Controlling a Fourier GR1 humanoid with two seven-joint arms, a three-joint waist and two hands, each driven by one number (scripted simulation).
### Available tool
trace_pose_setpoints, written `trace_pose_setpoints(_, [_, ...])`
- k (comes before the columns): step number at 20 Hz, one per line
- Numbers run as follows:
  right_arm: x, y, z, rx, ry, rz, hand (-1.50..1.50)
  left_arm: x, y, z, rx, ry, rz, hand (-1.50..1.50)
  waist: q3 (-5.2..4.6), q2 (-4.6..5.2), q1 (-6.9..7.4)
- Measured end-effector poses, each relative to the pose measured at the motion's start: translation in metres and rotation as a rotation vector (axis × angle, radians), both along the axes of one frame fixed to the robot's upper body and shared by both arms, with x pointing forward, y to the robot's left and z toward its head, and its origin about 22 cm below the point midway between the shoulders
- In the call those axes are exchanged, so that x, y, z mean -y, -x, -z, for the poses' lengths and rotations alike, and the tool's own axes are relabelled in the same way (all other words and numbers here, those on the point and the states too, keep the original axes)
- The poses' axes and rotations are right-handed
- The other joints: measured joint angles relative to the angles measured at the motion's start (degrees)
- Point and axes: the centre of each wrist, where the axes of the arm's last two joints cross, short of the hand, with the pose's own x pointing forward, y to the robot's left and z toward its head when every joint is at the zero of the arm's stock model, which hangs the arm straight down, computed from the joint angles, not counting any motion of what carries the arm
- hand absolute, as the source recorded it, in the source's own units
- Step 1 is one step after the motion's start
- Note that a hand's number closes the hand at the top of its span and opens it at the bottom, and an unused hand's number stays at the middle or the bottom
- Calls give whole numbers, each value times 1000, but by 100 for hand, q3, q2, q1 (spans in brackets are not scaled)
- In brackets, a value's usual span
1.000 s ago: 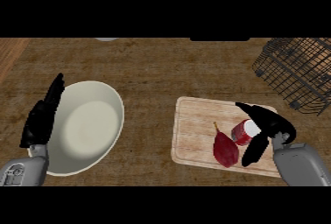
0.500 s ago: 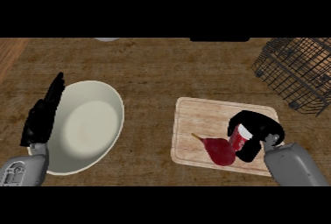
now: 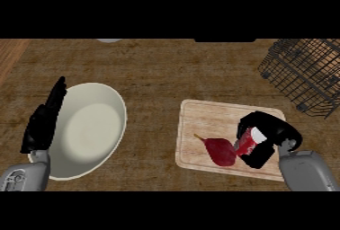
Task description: Pick the can from the cutting board and place it in the tiered basket
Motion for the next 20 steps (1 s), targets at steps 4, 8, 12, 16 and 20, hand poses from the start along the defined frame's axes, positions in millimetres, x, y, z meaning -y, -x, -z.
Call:
trace_pose_setpoints(4, [4, 11, -20, 95, -72, 0, 150, 0, 0, -2, -6, 6, -1, 0, 2, -8, -28])
trace_pose_setpoints(8, [10, 42, -33, 225, -148, -221, 150, -4, 4, 0, -11, 10, -20, 0, 12, -44, -134])
trace_pose_setpoints(12, [36, 71, -53, 387, -276, -332, 150, -12, 11, 2, -13, 5, -37, 0, 16, -58, -216])
trace_pose_setpoints(16, [64, 87, -79, 610, -374, -318, 150, -9, 9, -1, -12, 6, -37, 0, 15, -47, -227])
trace_pose_setpoints(20, [93, 101, -106, 771, -442, -273, 150, -7, 10, -2, -5, 4, -23, 0, 8, -32, -163])
